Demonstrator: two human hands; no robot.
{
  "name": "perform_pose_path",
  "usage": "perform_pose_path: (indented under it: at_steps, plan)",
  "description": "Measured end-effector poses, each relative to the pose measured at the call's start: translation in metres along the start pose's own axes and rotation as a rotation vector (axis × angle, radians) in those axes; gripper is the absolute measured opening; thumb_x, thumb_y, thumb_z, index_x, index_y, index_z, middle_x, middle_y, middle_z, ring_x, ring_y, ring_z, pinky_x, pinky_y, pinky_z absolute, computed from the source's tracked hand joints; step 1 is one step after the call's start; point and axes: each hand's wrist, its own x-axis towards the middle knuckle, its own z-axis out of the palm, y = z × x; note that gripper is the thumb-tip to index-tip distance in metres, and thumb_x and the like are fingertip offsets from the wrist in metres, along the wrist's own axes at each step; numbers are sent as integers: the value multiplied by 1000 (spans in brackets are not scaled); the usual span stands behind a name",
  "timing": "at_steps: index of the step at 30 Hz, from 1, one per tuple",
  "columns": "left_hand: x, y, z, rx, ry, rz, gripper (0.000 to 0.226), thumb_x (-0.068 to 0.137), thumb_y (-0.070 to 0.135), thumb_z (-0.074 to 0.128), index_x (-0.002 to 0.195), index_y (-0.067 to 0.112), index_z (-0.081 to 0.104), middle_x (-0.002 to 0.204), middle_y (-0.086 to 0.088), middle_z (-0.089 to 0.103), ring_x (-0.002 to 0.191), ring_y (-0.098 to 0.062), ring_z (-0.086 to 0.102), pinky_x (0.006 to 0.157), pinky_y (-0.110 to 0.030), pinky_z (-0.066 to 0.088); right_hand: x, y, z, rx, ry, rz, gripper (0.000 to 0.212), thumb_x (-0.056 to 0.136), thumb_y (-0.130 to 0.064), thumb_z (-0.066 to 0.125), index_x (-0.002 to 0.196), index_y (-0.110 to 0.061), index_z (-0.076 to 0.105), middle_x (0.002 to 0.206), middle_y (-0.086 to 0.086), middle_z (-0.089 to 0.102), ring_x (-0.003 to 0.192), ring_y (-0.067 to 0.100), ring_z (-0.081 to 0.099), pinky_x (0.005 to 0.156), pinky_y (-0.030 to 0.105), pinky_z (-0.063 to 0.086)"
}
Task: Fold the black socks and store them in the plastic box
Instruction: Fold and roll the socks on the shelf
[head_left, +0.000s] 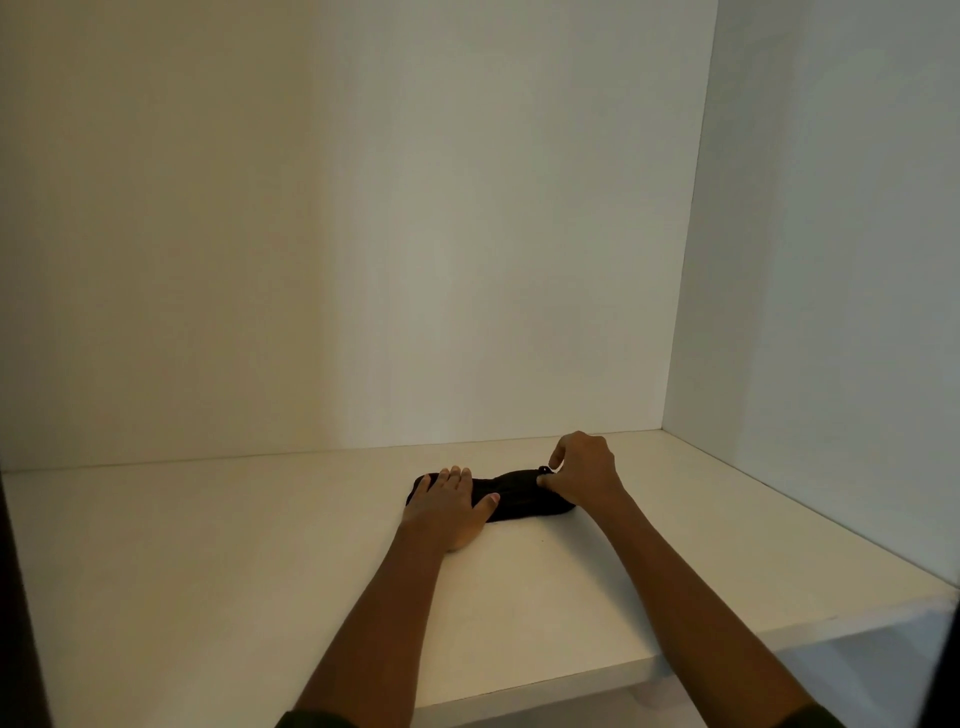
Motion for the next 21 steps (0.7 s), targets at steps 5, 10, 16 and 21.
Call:
perform_pose_path:
  at_steps: [5, 10, 16, 21]
  plan:
    - [0, 0, -3, 1, -10, 0, 69, 100, 50, 16, 153, 9, 2, 163, -8, 1, 151, -18, -1, 122, -36, -2, 1, 0, 2, -39, 41, -6, 28, 82, -28, 70, 95, -3, 68, 101, 12, 70, 94, 25, 65, 71, 25, 43]
    - [1, -2, -2, -20, -5, -2, 70, 99, 51, 17, 153, 9, 3, 163, -7, 3, 151, -18, 1, 122, -36, -1, -2, -7, 7, -142, -52, -41, 34, 82, -35, 70, 97, -5, 69, 101, 11, 69, 93, 26, 65, 71, 29, 49]
    - [1, -4, -1, -36, 9, -7, 71, 99, 53, 16, 153, 9, 3, 163, -8, 5, 151, -18, 2, 122, -36, 0, -3, -12, 6, -178, -137, -42, 41, 88, -35, 61, 60, -11, 43, 71, 5, 50, 73, 25, 51, 55, 23, 36]
    - [0, -2, -4, 26, 45, 19, 66, 101, 48, 12, 153, 9, 1, 162, -10, 5, 151, -20, 0, 122, -39, -1, 0, -5, 2, -63, -113, 44, 42, 80, -40, 69, 48, -22, 47, 54, -5, 44, 57, 16, 48, 46, 18, 30]
